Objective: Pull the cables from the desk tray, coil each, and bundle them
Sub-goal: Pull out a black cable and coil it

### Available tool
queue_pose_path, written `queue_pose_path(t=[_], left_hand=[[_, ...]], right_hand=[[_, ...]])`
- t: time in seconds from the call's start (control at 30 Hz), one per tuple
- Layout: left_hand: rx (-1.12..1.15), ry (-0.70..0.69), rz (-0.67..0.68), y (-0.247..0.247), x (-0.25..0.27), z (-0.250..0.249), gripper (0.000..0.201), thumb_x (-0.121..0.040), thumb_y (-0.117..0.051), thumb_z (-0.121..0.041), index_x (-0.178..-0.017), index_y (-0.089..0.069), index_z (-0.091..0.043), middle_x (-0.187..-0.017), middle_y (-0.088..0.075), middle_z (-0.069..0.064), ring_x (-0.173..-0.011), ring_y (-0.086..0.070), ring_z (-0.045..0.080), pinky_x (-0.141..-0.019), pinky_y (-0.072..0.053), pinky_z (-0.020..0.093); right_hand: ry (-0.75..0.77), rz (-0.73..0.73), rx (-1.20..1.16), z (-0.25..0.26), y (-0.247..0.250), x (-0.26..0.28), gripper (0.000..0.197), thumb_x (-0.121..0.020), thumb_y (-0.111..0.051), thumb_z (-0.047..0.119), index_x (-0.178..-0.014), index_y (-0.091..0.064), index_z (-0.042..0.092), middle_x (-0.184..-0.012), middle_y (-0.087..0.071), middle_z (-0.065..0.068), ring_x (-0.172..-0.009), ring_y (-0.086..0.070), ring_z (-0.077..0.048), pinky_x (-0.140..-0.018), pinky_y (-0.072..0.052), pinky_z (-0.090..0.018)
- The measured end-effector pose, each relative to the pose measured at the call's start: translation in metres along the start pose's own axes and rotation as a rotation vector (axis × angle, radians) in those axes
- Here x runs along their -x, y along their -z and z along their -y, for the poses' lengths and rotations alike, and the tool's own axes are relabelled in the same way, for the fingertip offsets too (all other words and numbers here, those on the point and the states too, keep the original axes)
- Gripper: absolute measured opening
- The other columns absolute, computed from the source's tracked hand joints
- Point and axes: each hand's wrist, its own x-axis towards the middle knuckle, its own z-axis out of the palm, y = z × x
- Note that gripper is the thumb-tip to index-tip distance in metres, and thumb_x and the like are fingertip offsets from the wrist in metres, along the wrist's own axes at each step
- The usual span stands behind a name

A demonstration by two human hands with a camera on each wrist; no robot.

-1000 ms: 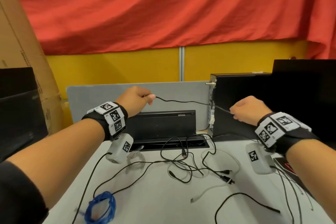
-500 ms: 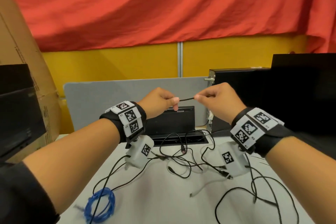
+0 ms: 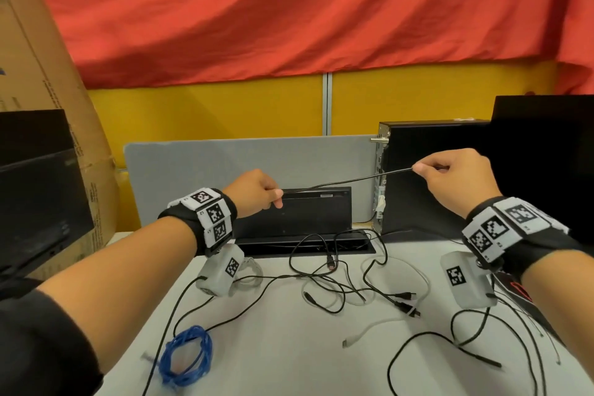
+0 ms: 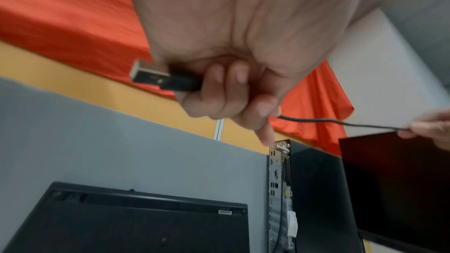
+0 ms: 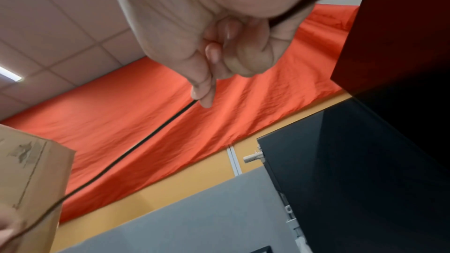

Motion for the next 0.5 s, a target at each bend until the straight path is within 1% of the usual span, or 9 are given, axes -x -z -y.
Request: queue_pose_path(t=[0.03,0.1,0.17,0.2,0.27,0.33,0.37,0.43,0.5], left_hand=[[-0.024,-0.019,0.01,-0.001,0.001,0.002,0.03,-0.1,-0.05,-0.024,-0.088,-0.075,-0.012,-0.069,-0.058,-0.004,-0.069,-0.052,0.012,-0.063,-0.04,0.021],[-0.046,-0.05,0.047,-0.004,0.005,0.002,0.031,-0.1,-0.05,-0.025,-0.083,-0.073,-0.015,-0.068,-0.058,-0.005,-0.068,-0.052,0.012,-0.063,-0.041,0.022],[0.022,-0.05,0.127,-0.005,0.011,-0.002,0.033,-0.1,-0.049,-0.026,-0.078,-0.072,-0.019,-0.059,-0.054,-0.007,-0.056,-0.046,0.009,-0.055,-0.038,0.02],[0.141,-0.031,0.206,-0.005,0.015,-0.005,0.034,-0.101,-0.049,-0.025,-0.077,-0.071,-0.017,-0.053,-0.048,-0.007,-0.048,-0.04,0.009,-0.049,-0.034,0.018],[0.513,-0.013,0.418,-0.002,0.023,-0.011,0.035,-0.102,-0.045,-0.019,-0.079,-0.07,-0.01,-0.048,-0.036,-0.006,-0.041,-0.026,0.009,-0.039,-0.026,0.019],[0.836,-0.071,0.585,0.0,0.031,-0.019,0.033,-0.101,-0.043,-0.018,-0.083,-0.069,-0.006,-0.047,-0.031,-0.008,-0.04,-0.02,0.007,-0.038,-0.021,0.017],[0.956,-0.116,0.627,0.0,0.034,-0.025,0.032,-0.099,-0.043,-0.019,-0.087,-0.07,-0.005,-0.046,-0.031,-0.009,-0.04,-0.018,0.007,-0.038,-0.02,0.017],[1.144,-0.178,0.625,-0.003,0.038,-0.036,0.033,-0.098,-0.042,-0.02,-0.102,-0.069,-0.001,-0.047,-0.028,-0.01,-0.042,-0.016,0.006,-0.038,-0.018,0.018],[1.28,-0.183,0.527,-0.006,0.039,-0.043,0.037,-0.099,-0.04,-0.017,-0.122,-0.059,0.005,-0.05,-0.029,-0.008,-0.045,-0.015,0.006,-0.041,-0.018,0.018]], right_hand=[[0.0,-0.003,0.009,-0.002,0.0,0.0,0.019,-0.088,-0.067,0.032,-0.07,-0.066,0.038,-0.068,-0.064,0.02,-0.07,-0.058,0.004,-0.058,-0.037,-0.012],[-0.006,-0.008,0.036,-0.007,-0.002,0.0,0.02,-0.088,-0.066,0.031,-0.069,-0.065,0.038,-0.067,-0.065,0.016,-0.069,-0.058,0.001,-0.058,-0.038,-0.014],[-0.027,-0.003,0.074,-0.014,-0.005,0.001,0.022,-0.089,-0.064,0.03,-0.068,-0.064,0.037,-0.067,-0.064,0.014,-0.068,-0.058,-0.001,-0.057,-0.038,-0.017],[-0.048,0.012,0.093,-0.019,-0.007,0.002,0.023,-0.089,-0.064,0.03,-0.068,-0.063,0.037,-0.067,-0.064,0.014,-0.067,-0.058,-0.002,-0.056,-0.038,-0.017],[-0.094,0.069,0.132,-0.028,-0.013,0.007,0.025,-0.09,-0.064,0.03,-0.065,-0.062,0.035,-0.068,-0.063,0.013,-0.066,-0.058,-0.005,-0.054,-0.039,-0.018],[-0.139,0.159,0.163,-0.034,-0.023,0.016,0.027,-0.089,-0.064,0.029,-0.063,-0.062,0.035,-0.069,-0.063,0.013,-0.065,-0.059,-0.007,-0.053,-0.039,-0.019],[-0.152,0.212,0.182,-0.035,-0.03,0.023,0.027,-0.089,-0.064,0.028,-0.063,-0.062,0.035,-0.07,-0.063,0.014,-0.065,-0.059,-0.006,-0.054,-0.039,-0.02],[-0.142,0.339,0.199,-0.033,-0.043,0.037,0.028,-0.09,-0.061,0.026,-0.063,-0.063,0.036,-0.072,-0.064,0.013,-0.068,-0.059,-0.006,-0.056,-0.041,-0.022],[-0.093,0.51,0.15,-0.027,-0.054,0.055,0.03,-0.092,-0.058,0.022,-0.065,-0.065,0.034,-0.076,-0.065,0.015,-0.07,-0.059,-0.003,-0.058,-0.041,-0.02]])
